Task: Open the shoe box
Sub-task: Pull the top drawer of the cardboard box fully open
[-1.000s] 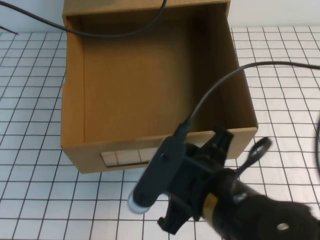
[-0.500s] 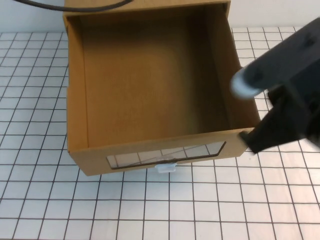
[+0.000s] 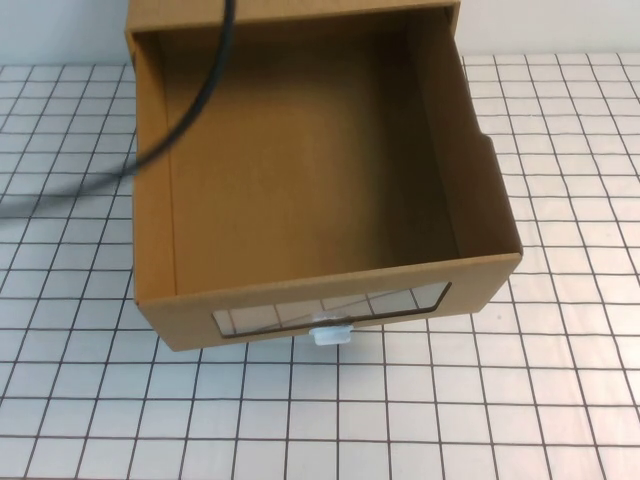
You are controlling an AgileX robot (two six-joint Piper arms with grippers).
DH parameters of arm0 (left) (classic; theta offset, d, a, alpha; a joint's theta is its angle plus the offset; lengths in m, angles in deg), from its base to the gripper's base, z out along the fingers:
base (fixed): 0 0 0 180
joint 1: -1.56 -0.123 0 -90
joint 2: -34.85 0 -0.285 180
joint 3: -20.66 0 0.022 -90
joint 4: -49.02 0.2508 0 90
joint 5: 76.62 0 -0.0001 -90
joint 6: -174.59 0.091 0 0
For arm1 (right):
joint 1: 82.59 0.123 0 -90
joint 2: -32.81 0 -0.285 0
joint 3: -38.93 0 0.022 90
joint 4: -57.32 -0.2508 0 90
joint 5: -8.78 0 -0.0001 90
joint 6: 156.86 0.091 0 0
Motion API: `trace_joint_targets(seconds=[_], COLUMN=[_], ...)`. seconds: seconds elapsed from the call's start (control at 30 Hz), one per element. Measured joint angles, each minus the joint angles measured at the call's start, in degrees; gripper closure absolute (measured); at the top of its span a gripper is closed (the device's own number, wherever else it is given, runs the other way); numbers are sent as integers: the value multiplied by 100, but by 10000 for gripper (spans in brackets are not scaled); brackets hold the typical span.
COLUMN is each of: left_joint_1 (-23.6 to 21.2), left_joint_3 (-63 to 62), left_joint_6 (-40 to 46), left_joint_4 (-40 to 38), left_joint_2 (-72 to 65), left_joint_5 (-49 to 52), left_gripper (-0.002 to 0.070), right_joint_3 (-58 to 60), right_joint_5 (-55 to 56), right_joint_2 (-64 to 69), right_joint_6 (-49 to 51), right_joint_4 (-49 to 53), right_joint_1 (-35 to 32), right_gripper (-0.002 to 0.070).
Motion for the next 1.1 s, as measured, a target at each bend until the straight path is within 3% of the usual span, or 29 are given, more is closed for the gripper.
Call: trace_joint_targets(seconds=[0.37, 0.7, 0.9, 1.1], left_joint_1=[0, 0, 0, 0], left_joint_3=[4207, 6862, 8182, 9429], left_joint_6=[244, 246, 246, 246], left_joint_4=[5, -5, -29, -61], left_joint_2=[3814, 7003, 7311, 7311], left_joint_5=[-2294, -3101, -3940, -5545], left_gripper=[677, 677, 677, 677], right_joint_3=[1292, 1701, 1701, 1701], right_joint_5=[785, 882, 1000, 1041], right_joint_2=[-1131, -1793, -1793, -1793], right_joint_6=[-259, -207, -207, -207], right_joint_4=[-772, -847, -923, -949], right_joint_1=[-286, -299, -299, -299], right_gripper=[689, 689, 689, 689])
